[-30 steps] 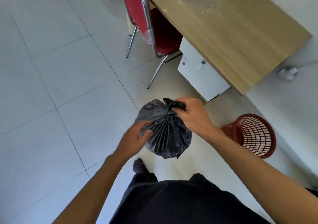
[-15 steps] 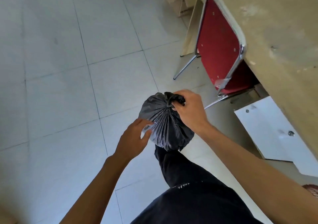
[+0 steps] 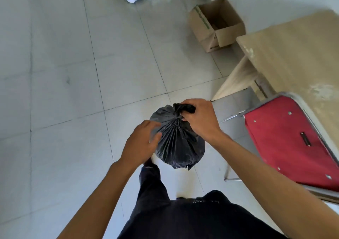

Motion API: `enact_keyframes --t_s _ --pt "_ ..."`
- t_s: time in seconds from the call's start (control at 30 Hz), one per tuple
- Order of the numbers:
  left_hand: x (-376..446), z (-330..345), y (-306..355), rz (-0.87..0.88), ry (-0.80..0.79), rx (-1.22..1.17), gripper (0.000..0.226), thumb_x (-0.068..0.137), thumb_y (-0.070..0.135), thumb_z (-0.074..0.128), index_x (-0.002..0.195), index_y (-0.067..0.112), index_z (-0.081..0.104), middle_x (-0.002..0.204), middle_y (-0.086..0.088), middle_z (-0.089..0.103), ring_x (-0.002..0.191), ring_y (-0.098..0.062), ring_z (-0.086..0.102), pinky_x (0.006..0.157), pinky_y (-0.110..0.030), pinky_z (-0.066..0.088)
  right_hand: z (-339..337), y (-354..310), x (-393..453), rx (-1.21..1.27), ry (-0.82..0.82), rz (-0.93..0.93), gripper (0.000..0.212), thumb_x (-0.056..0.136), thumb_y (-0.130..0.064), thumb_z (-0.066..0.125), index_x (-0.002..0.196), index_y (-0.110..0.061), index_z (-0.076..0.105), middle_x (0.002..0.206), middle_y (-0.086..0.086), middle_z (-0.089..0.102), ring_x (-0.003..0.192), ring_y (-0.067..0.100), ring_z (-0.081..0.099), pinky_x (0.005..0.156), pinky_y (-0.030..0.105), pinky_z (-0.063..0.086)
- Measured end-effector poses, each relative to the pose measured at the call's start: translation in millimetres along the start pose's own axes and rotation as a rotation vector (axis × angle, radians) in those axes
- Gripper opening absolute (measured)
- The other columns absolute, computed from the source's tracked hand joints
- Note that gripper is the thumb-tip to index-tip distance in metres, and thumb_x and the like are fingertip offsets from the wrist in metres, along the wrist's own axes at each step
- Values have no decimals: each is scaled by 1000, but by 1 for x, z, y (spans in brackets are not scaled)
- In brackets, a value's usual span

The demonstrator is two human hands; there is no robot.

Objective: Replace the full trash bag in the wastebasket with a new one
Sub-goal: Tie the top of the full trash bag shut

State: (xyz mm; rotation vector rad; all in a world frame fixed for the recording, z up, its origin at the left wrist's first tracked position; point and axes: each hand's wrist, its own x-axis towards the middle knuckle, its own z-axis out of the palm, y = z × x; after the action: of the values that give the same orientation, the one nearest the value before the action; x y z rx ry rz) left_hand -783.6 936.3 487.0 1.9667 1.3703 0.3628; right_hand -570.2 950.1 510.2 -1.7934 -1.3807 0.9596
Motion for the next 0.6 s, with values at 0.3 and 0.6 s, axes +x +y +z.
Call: enact_keyframes --t_s 0.3,0.6 --pt "261 -116 -34 176 -187 90 26 96 33 52 122 30 56 122 12 55 113 -11 52 91 -33 47 -2 -66 224 10 249 112 29 75 -1 66 87 -25 77 80 -16 71 77 6 69 77 36 59" --pt "524 -151 -30 183 -215 78 26 96 34 51 121 30 55 122 11 55 112 -10 51 91 -31 47 -45 -64 479 170 318 186 24 82 4 69 87 -20 72 90 0 70 73 14 71 62 19 58"
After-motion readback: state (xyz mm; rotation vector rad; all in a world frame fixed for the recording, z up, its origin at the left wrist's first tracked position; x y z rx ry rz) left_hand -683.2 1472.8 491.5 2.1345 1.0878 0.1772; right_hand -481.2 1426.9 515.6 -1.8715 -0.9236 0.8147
